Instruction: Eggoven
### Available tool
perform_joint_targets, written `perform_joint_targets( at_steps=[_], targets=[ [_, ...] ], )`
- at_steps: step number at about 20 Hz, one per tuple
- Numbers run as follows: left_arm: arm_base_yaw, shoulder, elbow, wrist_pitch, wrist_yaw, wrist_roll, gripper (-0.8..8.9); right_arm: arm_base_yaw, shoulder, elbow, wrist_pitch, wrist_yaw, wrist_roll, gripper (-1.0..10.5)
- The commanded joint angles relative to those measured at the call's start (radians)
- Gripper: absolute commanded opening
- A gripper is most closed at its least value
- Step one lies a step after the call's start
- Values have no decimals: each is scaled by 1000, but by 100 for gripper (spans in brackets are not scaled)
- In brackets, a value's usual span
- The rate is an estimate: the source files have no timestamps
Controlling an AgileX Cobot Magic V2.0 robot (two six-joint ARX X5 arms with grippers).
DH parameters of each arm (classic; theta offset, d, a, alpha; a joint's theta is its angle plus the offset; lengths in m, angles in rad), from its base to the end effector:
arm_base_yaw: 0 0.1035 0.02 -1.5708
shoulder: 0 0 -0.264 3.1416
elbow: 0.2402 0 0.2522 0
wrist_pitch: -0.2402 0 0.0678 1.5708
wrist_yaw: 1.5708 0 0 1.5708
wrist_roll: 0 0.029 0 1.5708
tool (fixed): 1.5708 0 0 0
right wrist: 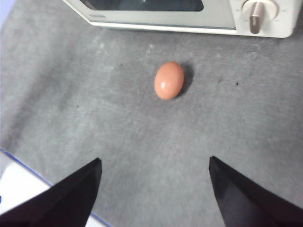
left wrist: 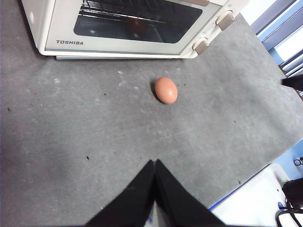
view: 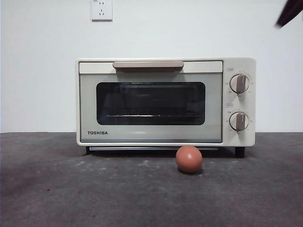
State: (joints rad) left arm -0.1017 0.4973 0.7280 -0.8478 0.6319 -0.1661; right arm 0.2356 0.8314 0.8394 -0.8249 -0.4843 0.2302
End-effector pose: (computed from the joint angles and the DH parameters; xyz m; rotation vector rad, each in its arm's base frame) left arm 0.0849 -0.0259 0.2911 -0.3190 0.6678 -0.6591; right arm 0.1432 0.0483 0.2924 0.3111 0.9037 0.5816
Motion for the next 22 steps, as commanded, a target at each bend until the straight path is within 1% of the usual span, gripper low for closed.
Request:
perform_joint_targets(
  at_steps=[1, 9, 13, 17, 22],
  targets=[
    [-3, 5, 17, 10, 5, 16, 6, 66, 84, 13, 79, 41, 64, 367],
    [-3, 5, 17, 10, 5, 16, 6, 232, 313, 13, 287, 187, 154, 367],
    [-3, 5, 17, 10, 5, 16, 6, 315, 466, 14, 439, 278, 207, 367],
    [-4, 5, 17, 11, 5, 16, 6, 362, 602, 15, 562, 357, 236, 367],
    [-5, 5, 17, 11, 4, 16, 6, 383, 747, 69, 612, 406, 237, 366]
  ],
)
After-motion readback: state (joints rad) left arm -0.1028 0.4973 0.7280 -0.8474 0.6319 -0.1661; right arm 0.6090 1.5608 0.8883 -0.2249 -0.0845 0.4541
